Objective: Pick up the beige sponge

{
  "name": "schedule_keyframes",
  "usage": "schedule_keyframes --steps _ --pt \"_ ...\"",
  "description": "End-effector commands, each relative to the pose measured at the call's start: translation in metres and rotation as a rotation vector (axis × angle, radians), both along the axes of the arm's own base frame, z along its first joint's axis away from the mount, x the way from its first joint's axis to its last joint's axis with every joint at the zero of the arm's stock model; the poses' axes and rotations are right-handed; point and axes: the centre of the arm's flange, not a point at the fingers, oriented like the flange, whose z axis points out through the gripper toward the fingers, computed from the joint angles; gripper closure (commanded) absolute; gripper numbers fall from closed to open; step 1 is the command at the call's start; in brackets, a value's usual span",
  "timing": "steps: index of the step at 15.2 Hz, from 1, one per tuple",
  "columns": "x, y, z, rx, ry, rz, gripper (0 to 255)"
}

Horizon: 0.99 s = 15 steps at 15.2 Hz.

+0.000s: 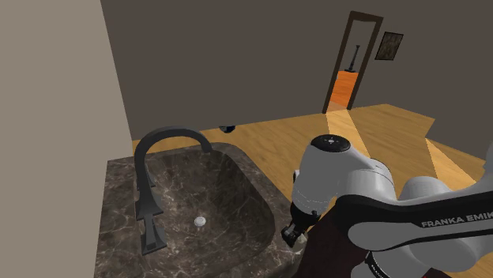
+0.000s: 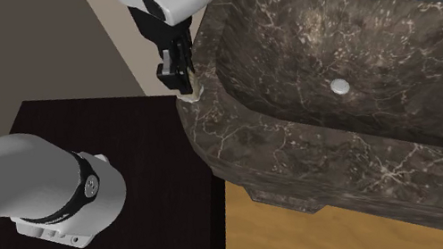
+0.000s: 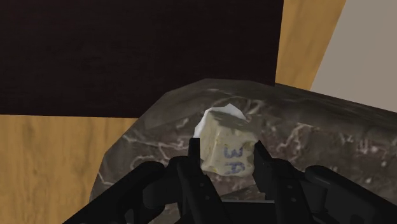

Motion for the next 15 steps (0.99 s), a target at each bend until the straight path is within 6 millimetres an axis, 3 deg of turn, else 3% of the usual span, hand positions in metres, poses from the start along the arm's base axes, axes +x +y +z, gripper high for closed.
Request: schedule_keyframes --steps 1,3,15 --pt "0.0 0.0 0.0 -0.001 0.001 0.0 255" --pt "0.0 0.0 -0.001 0.0 0.001 0.0 255" --pt "0.0 0.0 0.063 0.0 0.001 0.0 255"
